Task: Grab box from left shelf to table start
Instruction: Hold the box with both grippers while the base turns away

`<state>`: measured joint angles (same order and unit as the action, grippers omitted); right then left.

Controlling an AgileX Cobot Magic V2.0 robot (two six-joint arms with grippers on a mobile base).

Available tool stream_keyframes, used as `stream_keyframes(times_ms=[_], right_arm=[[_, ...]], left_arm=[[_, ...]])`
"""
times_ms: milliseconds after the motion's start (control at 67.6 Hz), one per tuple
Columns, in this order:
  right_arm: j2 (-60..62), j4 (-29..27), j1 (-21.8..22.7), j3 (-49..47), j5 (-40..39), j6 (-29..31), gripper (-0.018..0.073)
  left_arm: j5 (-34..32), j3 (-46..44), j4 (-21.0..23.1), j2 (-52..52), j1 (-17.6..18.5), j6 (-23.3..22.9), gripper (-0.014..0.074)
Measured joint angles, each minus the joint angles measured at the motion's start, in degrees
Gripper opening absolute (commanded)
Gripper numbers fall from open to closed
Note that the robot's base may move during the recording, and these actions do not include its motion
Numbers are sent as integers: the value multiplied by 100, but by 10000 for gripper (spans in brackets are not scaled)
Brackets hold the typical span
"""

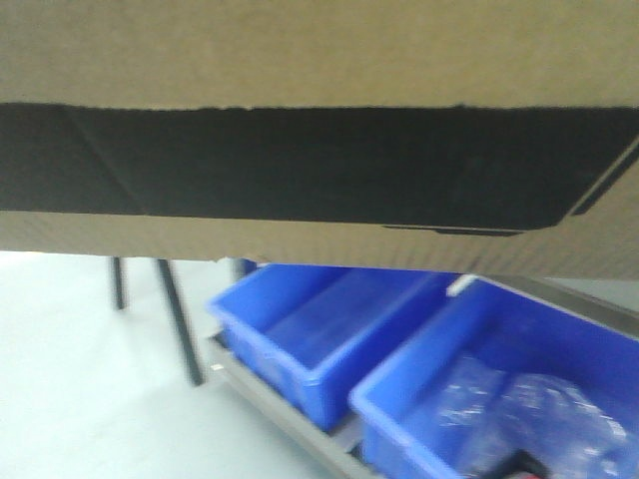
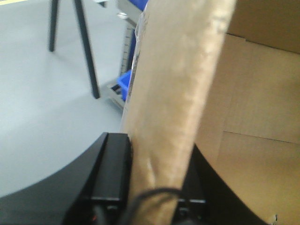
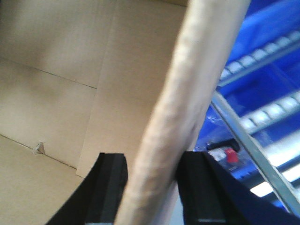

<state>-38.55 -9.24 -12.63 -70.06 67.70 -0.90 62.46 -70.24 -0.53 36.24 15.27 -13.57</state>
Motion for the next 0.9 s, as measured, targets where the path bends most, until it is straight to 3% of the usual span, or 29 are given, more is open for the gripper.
stream_keyframes(times_ms=[902], right_arm=[[0, 0, 0, 0, 37, 0, 57]], left_arm=[[-191, 0, 0, 0, 0, 0, -93]])
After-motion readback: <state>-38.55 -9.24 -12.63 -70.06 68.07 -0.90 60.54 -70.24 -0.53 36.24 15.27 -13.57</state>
